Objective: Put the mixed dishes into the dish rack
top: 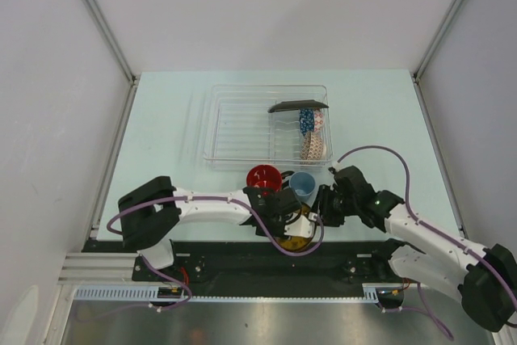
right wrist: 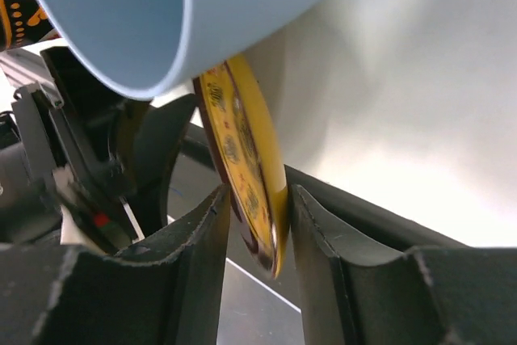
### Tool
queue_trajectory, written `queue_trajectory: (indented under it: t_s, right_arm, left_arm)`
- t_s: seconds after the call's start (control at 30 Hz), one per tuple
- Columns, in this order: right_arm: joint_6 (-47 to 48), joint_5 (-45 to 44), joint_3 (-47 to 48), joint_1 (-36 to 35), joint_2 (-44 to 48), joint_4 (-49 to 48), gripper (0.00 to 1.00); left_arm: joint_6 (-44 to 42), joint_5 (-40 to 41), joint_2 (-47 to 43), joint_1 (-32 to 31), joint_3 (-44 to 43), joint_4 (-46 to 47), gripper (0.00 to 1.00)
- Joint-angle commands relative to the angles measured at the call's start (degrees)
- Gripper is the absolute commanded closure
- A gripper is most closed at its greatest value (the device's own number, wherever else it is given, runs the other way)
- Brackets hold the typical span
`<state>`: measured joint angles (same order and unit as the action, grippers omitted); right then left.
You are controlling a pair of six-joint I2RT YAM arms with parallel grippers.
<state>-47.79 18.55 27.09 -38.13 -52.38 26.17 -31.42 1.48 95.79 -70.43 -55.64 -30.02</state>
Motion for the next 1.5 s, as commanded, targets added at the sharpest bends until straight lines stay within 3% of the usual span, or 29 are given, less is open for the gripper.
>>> queue_trajectory:
  t_s: [0.0, 0.1, 0.2, 0.23, 0.3, 0.57, 0.73, 0.9, 0.97, 1.1, 1.23, 1.3, 1.47]
  right_arm:
    - [-0.11, 4.39, 1.82, -0.72, -4.64, -4.73, 0.61]
    - [0.5, 5.53, 1.82, -0.72, -7.03, -6.22, 0.66]
    - [0.86, 6.06, 1.82, -0.72, -8.7, -6.49, 0.79]
    - [0.94, 5.98, 1.82, -0.63, -8.44, -6.4, 0.9]
    - [1.03, 5.36, 2.09, -0.63, -7.57, -5.52, 1.0]
    - [2.87, 3.43, 3.84, -0.28, 0.07, 4.21, 1.0]
    - [9.19, 5.09, 9.72, -0.37, 5.27, 14.41, 1.0]
    - [17.28, 1.33, 26.49, -0.28, 3.78, 25.58, 1.0]
    - [20.45, -2.36, 32.21, 0.07, 0.45, 27.78, 1.0]
    - [26.24, -10.6, 50.55, 0.25, -5.88, 26.31, 1.0]
    - [42.99, -20.71, 53.16, -1.5, -8.88, 8.09, 1.0]
    - [57.84, -25.99, 52.98, -3.09, -12.56, 2.33, 1.0]
    - [84.05, -24.79, 52.71, -3.44, -22.04, -9.55, 1.0]
  left_arm:
    - [2.68, -2.18, 1.16, -1.11, -2.55, 7.61, 0.46]
    - [2.68, -1.92, 0.98, -1.2, -2.46, 7.78, 0.46]
    - [2.59, -1.65, 0.63, -1.2, -2.37, 7.61, 0.47]
    - [2.59, -1.65, 0.45, -1.28, -2.37, 7.61, 0.47]
    - [2.42, -1.65, 0.02, -1.2, -2.28, 7.17, 0.47]
    - [3.56, 1.69, -7.18, -1.11, -2.55, 1.99, 0.48]
    - [4.96, 0.82, -18.85, 1.69, -4.65, -9.25, 0.48]
    - [4.1, -9.55, -27.31, 19.84, -15.34, -16.2, 0.46]
    - [3.38, -11.75, -28.37, 24.36, -19.92, -17.34, 0.44]
    - [5.75, -19.13, -26.53, 39.8, -31.88, -20.51, 0.41]
    - [6.9, -25.9, -26.62, 51.6, -32.0, -20.08, 0.41]
    - [7.33, -29.24, -27.14, 58.0, -29.71, -18.68, 0.41]
    - [9.27, -38.46, -26.36, 69.71, -26.81, -17.7, 0.42]
